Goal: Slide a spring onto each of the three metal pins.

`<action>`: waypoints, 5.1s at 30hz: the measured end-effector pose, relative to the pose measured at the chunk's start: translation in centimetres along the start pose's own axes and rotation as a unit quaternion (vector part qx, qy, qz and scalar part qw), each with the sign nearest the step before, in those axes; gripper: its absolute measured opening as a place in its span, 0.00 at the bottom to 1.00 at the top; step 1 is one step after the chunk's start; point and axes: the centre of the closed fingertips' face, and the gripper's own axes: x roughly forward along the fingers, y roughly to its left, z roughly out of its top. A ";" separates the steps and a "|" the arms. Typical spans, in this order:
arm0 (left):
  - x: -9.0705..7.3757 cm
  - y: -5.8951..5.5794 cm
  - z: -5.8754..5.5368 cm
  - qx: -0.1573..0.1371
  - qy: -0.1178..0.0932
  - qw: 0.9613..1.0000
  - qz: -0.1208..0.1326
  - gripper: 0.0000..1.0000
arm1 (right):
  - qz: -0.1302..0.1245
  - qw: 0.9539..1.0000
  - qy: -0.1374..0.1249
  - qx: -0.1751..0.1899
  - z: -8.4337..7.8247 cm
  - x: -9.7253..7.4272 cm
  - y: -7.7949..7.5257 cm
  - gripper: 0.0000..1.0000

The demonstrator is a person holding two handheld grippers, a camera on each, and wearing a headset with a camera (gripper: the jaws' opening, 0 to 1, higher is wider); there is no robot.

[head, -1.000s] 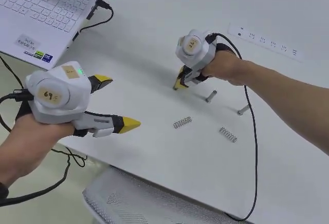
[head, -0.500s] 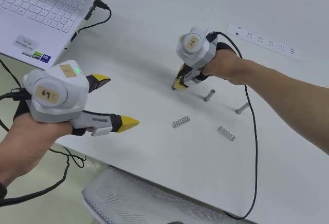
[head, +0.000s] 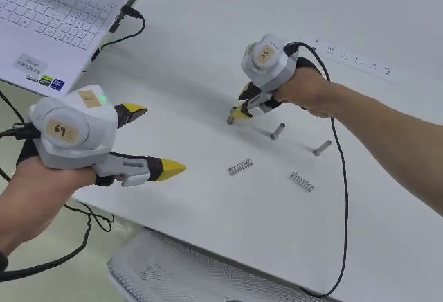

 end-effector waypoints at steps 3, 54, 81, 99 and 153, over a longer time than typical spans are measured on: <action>0.0 -0.1 0.0 0.001 0.001 1.000 0.000 0.70 | -0.003 1.000 -0.010 0.009 0.0 -0.3 0.0 0.26; 1.6 -1.4 2.0 0.021 0.001 1.000 -0.017 0.70 | -0.100 0.966 -0.165 0.172 -4.9 -9.7 0.6 0.32; 3.1 -3.0 3.2 0.036 0.006 0.999 -0.037 0.70 | -0.160 0.929 -0.208 0.261 -12.5 -15.1 3.0 0.40; 3.5 -3.0 3.6 0.040 0.007 0.998 -0.041 0.70 | -0.178 0.910 -0.239 0.288 -14.5 -17.4 5.5 0.54; 4.8 -3.3 3.0 0.049 0.017 0.997 -0.053 0.70 | -0.198 0.881 -0.261 0.342 -16.6 -18.0 13.4 0.71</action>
